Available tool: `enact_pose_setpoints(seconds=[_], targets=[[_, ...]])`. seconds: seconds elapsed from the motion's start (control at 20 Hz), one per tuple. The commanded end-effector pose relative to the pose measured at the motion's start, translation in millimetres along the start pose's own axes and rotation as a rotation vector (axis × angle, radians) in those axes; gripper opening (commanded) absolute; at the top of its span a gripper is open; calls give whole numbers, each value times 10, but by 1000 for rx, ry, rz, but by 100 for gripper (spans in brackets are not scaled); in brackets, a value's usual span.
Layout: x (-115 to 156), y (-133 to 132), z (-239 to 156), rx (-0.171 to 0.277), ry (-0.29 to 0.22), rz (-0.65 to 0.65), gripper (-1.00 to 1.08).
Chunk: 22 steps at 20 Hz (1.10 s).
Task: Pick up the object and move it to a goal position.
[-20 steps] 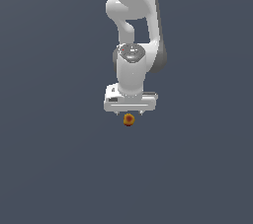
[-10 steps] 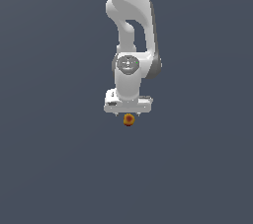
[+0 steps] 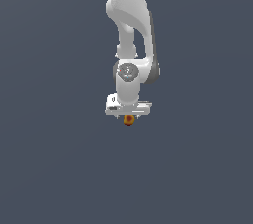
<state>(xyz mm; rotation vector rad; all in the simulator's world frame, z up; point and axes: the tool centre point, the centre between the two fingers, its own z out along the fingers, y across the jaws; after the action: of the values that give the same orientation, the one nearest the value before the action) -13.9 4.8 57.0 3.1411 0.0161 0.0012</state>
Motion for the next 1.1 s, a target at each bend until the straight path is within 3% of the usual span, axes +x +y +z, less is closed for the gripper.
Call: enact_pose_setpoints(seconds=[0.0, 0.3, 0.35, 1.05], targets=[[-7, 1, 119, 0, -1, 0, 100], [1, 0, 219, 0, -1, 0, 100], [1, 0, 219, 0, -1, 0, -100], [32, -38, 181, 1, 0, -1, -100]])
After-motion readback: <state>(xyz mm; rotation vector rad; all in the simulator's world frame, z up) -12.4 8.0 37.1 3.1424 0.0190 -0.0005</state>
